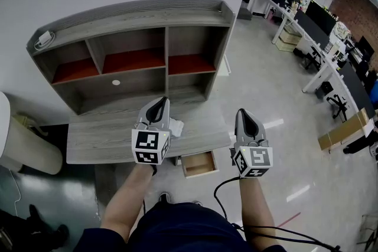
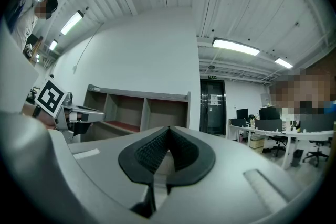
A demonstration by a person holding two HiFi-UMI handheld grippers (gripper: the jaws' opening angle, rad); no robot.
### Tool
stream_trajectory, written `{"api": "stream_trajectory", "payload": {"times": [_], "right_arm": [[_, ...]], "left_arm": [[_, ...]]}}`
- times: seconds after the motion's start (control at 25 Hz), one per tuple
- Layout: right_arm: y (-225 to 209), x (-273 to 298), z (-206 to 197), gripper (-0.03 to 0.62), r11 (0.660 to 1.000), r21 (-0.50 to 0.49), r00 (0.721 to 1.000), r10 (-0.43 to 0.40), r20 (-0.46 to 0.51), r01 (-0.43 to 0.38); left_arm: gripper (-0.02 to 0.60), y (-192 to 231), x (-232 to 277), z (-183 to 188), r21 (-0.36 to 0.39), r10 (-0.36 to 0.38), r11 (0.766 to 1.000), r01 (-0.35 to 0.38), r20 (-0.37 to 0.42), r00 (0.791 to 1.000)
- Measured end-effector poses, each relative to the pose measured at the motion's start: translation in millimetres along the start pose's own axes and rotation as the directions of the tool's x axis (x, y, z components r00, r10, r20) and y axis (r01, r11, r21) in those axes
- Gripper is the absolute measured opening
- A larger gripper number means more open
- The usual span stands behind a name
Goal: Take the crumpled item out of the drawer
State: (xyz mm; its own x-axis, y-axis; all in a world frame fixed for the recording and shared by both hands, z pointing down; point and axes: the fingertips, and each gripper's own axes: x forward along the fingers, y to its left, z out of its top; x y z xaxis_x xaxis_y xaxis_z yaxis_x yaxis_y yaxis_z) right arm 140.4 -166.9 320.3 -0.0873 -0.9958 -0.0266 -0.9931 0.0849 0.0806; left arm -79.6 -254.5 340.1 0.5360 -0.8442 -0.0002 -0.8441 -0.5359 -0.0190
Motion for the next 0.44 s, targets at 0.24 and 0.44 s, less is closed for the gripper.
{"api": "stream_trajectory", "payload": {"times": [0.24, 0.44], "right_arm": [[4, 6, -2, 0.006, 1.0, -0.001, 1.0, -0.004, -0.006, 0.004], [7, 12, -4, 0.006, 1.0, -0.001, 1.0, -0.005, -0.01, 0.005]], "left_arm": [[0.005, 7, 4, -2, -0.004, -0.003, 1.0, 0.003, -0.002, 1.0], [0.005, 12, 8, -5, -0.007, -0.006, 1.0, 0.006, -0.004, 1.0]]}}
